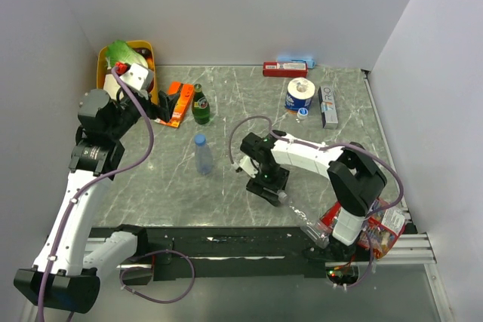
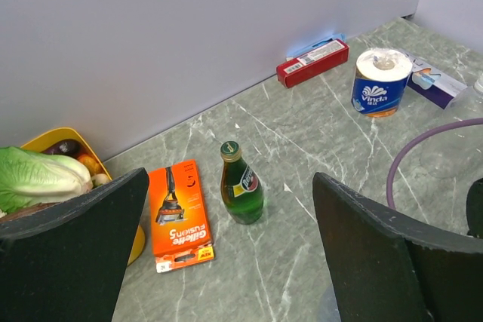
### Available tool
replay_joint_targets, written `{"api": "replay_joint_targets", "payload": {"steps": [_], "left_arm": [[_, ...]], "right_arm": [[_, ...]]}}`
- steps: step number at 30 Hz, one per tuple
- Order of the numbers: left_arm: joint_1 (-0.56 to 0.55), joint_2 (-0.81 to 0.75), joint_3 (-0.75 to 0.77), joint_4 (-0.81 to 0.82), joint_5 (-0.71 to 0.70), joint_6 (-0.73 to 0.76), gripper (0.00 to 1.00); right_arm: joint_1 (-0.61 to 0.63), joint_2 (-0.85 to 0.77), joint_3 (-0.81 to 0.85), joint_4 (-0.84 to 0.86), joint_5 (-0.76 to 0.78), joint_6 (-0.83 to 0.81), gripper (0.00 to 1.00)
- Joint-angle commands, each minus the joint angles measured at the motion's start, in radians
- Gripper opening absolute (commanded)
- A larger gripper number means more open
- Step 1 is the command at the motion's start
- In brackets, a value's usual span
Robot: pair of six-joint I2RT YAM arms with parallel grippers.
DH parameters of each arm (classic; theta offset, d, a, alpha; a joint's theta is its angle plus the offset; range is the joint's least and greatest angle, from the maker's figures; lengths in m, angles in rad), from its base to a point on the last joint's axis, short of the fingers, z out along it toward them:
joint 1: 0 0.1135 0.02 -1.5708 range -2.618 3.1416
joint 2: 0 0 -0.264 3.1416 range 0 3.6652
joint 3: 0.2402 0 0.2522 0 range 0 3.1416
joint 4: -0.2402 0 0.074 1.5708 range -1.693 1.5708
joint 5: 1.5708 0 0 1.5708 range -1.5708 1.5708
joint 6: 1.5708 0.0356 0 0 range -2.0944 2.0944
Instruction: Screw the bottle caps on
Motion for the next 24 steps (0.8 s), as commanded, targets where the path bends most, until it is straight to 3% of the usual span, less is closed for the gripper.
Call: {"api": "replay_joint_targets", "payload": {"steps": [1, 9, 24], "left_arm": [[0.005, -0.016, -0.006, 0.046, 0.020, -0.023, 0.96], [0.005, -0.022, -0.011, 0.039, 0.014, -0.023, 0.96], [0.005, -0.006, 0.009, 0.015, 0.022, -0.010, 0.96]], "right_arm": [[-0.007, -0.048, -0.035, -0.010, 0.030, 0.037, 0.72], [-0.021, -0.016, -0.040, -0.001, 0.027, 0.041, 0.68], [-0.038, 0.050, -0.007, 0.034, 0.015, 0.040, 0.44]]}}
